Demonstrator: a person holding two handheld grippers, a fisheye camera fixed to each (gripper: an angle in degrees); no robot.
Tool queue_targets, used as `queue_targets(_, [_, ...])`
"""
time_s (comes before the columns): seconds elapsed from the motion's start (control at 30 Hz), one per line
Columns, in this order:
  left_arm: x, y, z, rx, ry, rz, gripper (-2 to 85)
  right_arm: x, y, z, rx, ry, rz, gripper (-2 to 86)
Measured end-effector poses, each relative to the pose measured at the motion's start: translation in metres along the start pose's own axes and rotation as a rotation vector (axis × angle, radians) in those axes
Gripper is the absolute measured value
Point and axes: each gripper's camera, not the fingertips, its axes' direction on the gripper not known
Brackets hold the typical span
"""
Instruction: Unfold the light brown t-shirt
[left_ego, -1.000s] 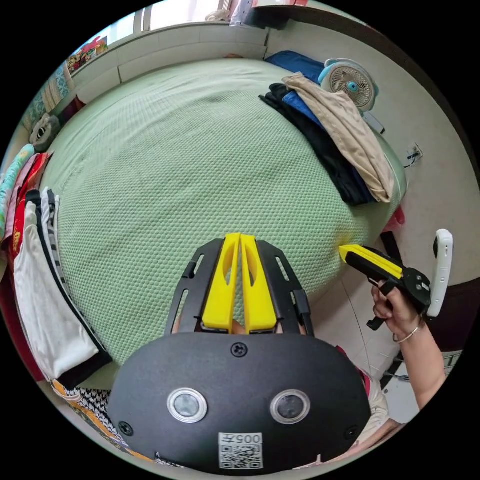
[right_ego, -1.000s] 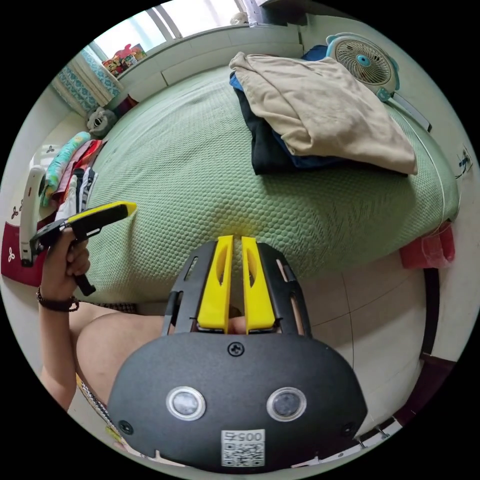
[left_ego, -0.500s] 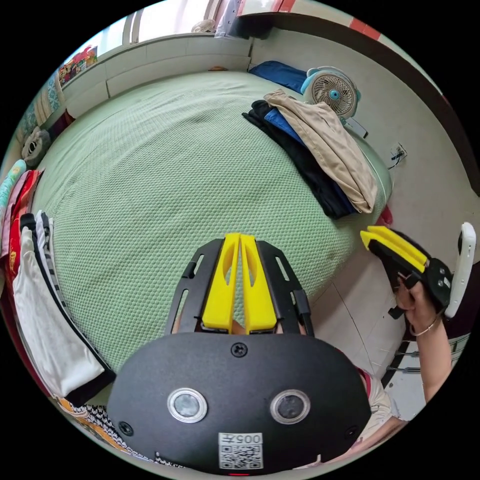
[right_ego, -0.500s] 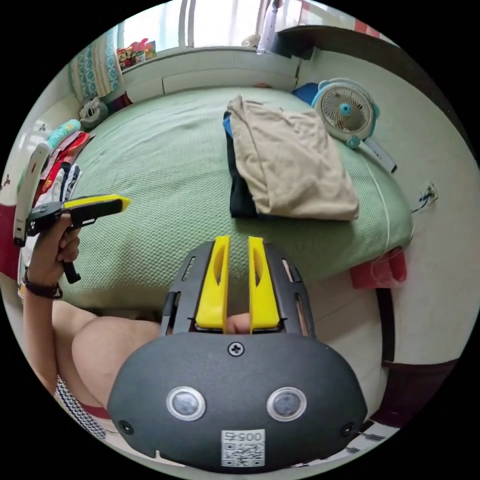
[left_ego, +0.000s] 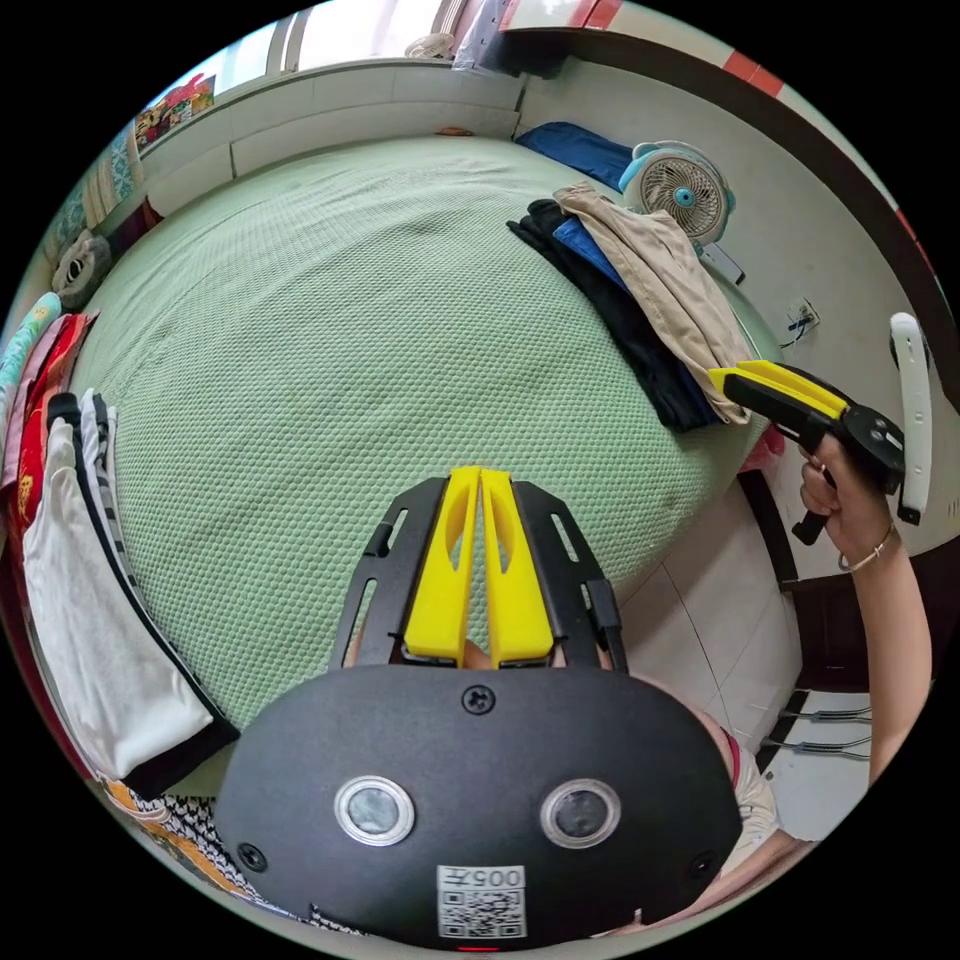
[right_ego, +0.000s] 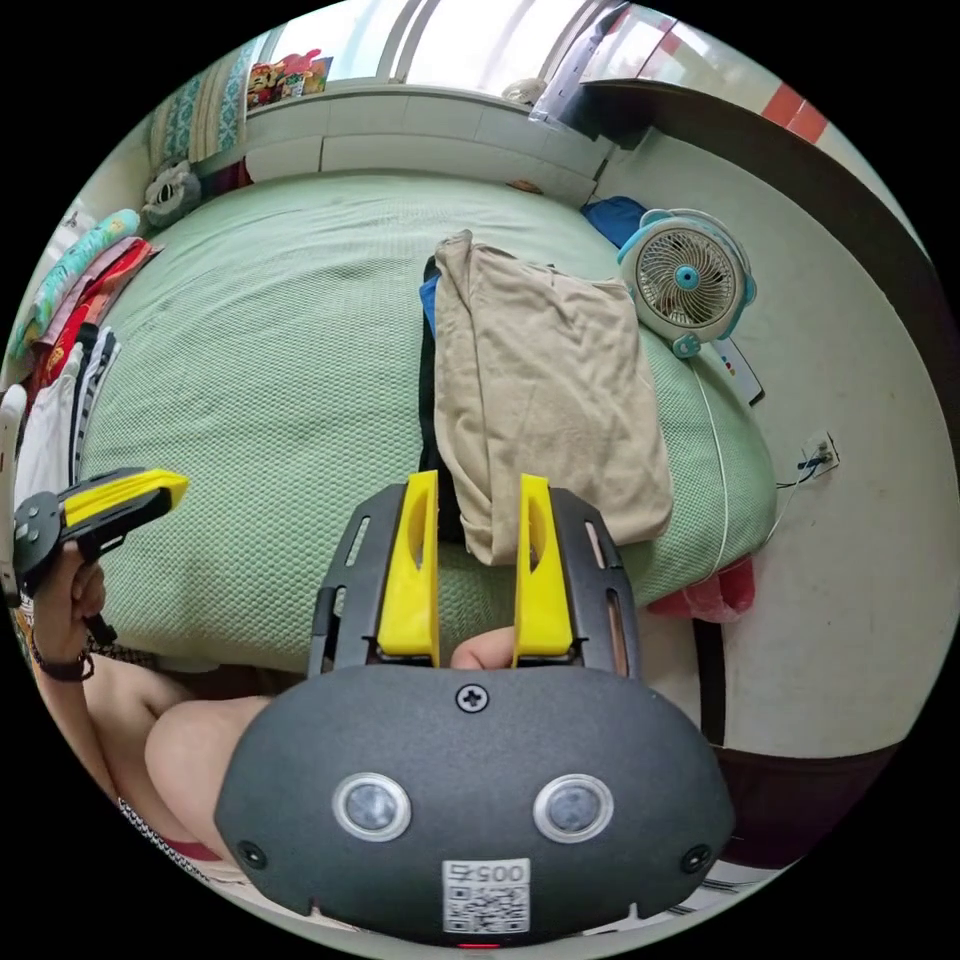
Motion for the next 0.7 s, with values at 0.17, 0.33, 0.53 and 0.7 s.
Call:
queue_targets(0.17, [-0.015, 0.000, 0.005, 0.002, -0.017, 0.001, -0.5, -0.002, -0.018, 0.019, -0.050, 0.064, -0.001, 11.2])
queue_targets(0.33, [-0.028, 0.001, 0.013, -0.011, -0.007, -0.001, -0.6, 0.005, -0.022, 0.030, -0.053, 0.056, -0.001, 8.0])
queue_targets(0.53, [-0.035, 0.002, 0.022, -0.024, -0.013, 0.003, -0.5, 0.014, -0.023, 0.041, -0.026, 0.043, -0.032, 6.7])
queue_targets(0.7, [-0.041, 0.002, 0.028, -0.033, -0.019, 0.009, -0.5, 0.035, -0.026, 0.045, -0.015, -0.041, 0.032, 6.3])
